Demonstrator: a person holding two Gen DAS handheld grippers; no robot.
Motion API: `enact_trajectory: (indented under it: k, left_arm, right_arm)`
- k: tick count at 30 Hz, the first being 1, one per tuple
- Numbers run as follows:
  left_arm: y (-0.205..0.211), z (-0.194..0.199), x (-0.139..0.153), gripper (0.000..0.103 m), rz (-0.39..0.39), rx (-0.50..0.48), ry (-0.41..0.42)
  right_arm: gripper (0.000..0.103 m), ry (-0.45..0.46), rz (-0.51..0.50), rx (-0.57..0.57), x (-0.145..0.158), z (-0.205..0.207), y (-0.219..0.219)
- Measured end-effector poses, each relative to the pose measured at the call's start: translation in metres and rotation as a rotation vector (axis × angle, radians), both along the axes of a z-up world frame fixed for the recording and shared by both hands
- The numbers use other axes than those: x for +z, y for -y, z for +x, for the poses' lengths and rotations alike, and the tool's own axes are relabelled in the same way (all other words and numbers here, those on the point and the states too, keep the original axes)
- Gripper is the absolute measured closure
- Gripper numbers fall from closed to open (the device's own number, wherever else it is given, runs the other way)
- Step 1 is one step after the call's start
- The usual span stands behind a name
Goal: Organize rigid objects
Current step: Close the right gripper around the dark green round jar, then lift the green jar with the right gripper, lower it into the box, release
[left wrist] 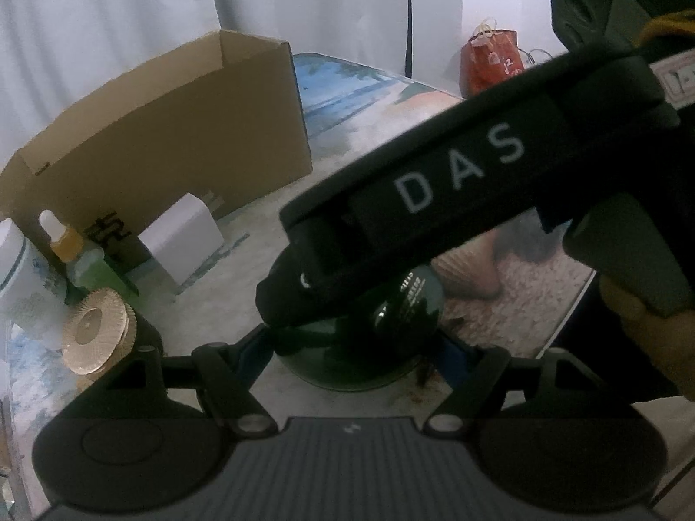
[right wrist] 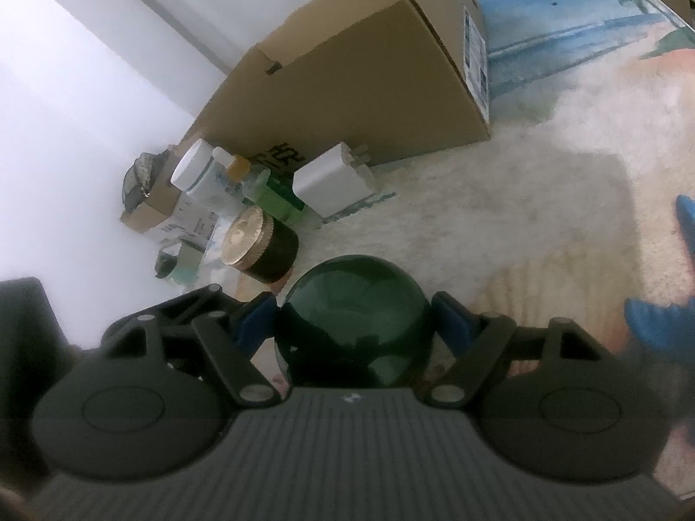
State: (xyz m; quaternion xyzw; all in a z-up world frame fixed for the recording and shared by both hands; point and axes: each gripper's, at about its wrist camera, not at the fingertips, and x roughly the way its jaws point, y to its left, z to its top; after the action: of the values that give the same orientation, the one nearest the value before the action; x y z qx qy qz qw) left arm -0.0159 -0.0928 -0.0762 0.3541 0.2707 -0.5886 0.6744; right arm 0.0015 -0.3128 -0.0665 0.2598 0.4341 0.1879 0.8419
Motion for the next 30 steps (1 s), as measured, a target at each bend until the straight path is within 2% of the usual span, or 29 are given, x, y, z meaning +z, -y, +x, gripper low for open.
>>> enact_trajectory:
  k: [9,14,17,24,30]
  left_arm:
    - [-0.002,-0.005,0.012,0.025,-0.03,0.011,0.01]
    - [-0.006,-0.005,0.03,0.025,-0.068,0.036,0.028]
    - [-0.006,-0.004,0.05,0.025,-0.112,0.054,0.058]
    - [0.008,0.003,0.109,0.025,-0.229,0.085,0.151]
    - [0.038,0.025,0.149,0.025,-0.247,0.102,0.189]
  right_arm:
    - [0.025,0.04,-0.013,0.001,0.012,-0.007,-0.002]
    - [0.025,0.083,-0.017,0.014,0.026,-0.007,-0.006]
    - [0.024,0.131,-0.021,0.027,0.045,-0.005,-0.009]
    - [0.024,0.303,-0.051,0.072,0.11,0.013,-0.016]
    - [0.024,0.378,-0.091,0.113,0.154,0.051,-0.019]
